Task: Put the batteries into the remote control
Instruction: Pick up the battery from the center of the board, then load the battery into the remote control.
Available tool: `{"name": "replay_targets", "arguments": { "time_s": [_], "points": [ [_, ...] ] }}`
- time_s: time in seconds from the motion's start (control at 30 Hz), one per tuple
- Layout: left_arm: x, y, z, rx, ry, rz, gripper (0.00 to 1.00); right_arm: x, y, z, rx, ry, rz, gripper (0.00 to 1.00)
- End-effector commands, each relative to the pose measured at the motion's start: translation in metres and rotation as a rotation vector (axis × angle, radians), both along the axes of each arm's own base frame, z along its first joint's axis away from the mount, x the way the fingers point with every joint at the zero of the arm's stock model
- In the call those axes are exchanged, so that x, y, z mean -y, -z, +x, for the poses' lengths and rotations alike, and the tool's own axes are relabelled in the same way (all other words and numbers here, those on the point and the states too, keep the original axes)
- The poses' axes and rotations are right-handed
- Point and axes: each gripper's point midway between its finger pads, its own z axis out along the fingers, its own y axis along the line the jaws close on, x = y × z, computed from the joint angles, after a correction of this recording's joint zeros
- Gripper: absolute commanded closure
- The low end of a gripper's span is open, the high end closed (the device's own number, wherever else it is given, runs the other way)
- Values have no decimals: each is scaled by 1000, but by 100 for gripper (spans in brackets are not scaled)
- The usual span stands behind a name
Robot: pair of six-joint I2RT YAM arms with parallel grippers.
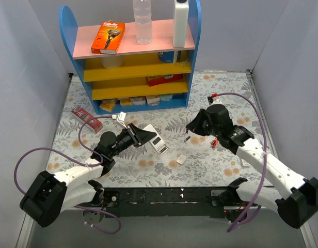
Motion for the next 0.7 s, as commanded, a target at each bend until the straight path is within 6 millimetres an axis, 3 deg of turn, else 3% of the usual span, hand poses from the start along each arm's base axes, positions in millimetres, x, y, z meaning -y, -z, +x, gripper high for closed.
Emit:
{"name": "replay_targets", "arguments": {
  "time_s": [0.0, 0.23, 0.47, 0.67],
  "points": [
    [10, -47, 7, 142, -26, -108, 100, -31, -61, -4, 147, 4, 292, 98],
    [16, -64, 22, 179, -127, -119, 100, -55, -97, -26, 216, 59, 395, 98],
    [16, -74, 27, 174, -222, -131, 100, -72, -97, -41, 266, 111, 372, 99],
    [15, -77, 26, 152, -257, -150, 100, -70, -95, -40, 288, 161, 333, 99]
  ]
}}
